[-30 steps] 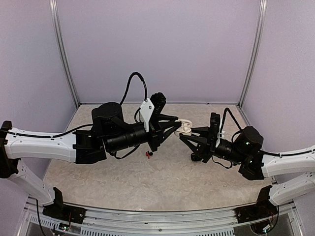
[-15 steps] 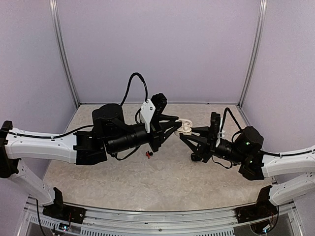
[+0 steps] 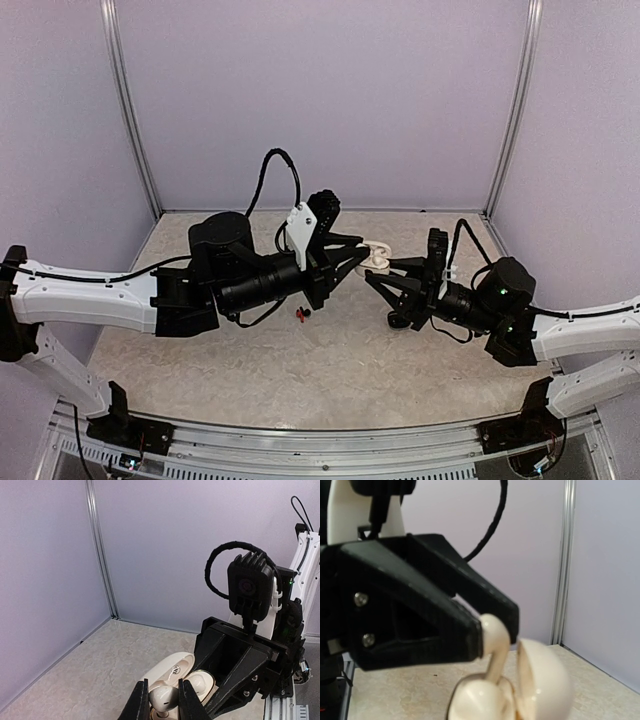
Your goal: Insert the wireless bluetooth earbuds into the charging case
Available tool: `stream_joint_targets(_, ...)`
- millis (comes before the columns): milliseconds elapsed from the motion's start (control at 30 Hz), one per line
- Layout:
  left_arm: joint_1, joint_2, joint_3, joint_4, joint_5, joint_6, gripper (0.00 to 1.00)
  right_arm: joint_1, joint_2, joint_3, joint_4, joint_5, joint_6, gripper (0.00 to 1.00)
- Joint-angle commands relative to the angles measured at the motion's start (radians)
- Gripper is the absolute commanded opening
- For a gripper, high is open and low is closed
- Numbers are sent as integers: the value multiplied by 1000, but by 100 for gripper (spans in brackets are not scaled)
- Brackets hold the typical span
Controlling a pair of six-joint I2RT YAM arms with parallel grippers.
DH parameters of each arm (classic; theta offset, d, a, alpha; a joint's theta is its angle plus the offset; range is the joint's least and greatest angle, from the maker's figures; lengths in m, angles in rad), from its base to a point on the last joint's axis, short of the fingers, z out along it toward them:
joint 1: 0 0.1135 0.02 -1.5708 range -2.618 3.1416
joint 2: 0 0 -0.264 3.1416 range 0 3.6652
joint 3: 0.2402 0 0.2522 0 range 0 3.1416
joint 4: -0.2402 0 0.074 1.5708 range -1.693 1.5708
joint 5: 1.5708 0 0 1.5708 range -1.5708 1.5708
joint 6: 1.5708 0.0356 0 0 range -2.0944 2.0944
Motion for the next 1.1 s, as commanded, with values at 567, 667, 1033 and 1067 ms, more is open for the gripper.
stream_joint_targets(567,-4,21,-18,-69,-3,-8,18,7,-22,39,109,41,-12,0)
stream_joint_targets(667,-4,21,-18,-70,-3,-10,20,7,-23,36,111,43,-13,0)
stream_joint_targets(1033,-4,15,-15,-75,4,-11,26,7,-21,34,110,46,-14,0)
stream_joint_targets(1067,-4,14,-16,-75,7,-9,26,7,-20,33,109,46,-14,0)
